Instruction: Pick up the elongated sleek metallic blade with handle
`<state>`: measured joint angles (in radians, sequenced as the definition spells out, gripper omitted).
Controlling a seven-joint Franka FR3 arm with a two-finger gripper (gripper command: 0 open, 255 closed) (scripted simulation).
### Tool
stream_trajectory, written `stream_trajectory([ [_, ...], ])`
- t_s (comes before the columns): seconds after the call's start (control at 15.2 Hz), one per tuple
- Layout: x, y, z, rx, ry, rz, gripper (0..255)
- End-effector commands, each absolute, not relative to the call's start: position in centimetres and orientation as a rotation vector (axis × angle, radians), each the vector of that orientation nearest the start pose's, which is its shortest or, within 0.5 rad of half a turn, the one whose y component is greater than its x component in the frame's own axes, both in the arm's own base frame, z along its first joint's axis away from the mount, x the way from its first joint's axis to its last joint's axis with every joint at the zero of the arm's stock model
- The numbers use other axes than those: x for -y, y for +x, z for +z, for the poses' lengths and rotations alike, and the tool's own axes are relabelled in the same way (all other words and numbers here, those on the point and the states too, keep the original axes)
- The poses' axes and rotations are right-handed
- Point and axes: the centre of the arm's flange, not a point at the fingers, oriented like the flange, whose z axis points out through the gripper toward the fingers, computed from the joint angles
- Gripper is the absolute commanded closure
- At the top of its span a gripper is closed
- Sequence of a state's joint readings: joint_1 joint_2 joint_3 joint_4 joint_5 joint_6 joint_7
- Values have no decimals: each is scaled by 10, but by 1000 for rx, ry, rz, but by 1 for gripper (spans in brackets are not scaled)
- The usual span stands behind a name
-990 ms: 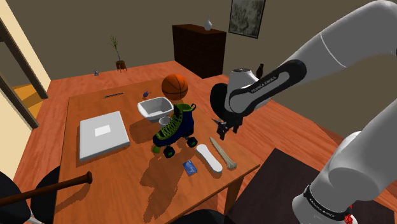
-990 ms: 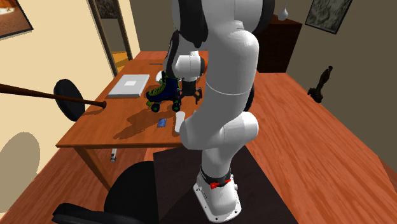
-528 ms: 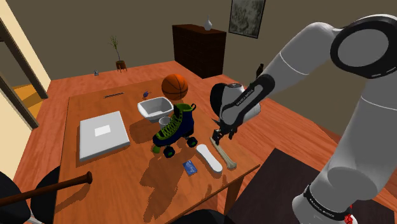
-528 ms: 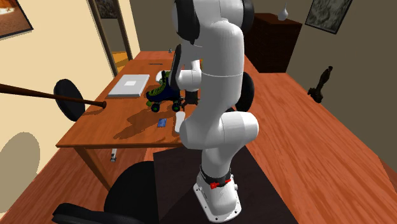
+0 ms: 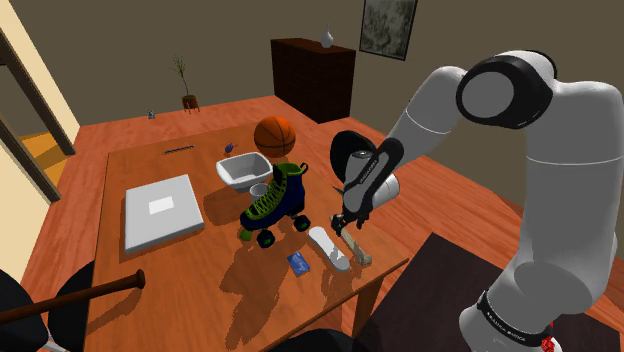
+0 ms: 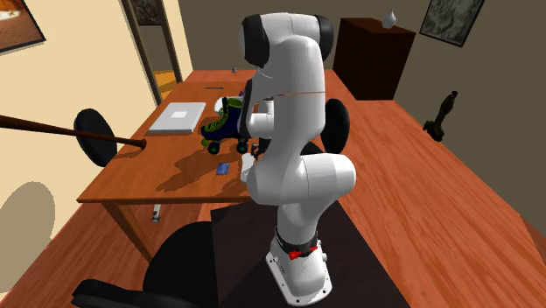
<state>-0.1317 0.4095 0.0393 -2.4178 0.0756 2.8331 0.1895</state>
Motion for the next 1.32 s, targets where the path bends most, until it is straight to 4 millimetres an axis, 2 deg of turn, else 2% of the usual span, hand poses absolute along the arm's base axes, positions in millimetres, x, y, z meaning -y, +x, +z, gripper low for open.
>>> stream_trajectory([
  [0.0,46,486,134,-554,-3053,-7,0],
  [0.2,46,486,118,-554,-3053,-7,0],
  [0.33,46,486,115,-554,-3053,-7,0],
  [0.4,47,486,115,-554,-3053,-7,255],
  [0.99,46,486,115,-554,-3053,-7,255],
  [1.25,46,486,136,-554,-3053,-7,255],
])
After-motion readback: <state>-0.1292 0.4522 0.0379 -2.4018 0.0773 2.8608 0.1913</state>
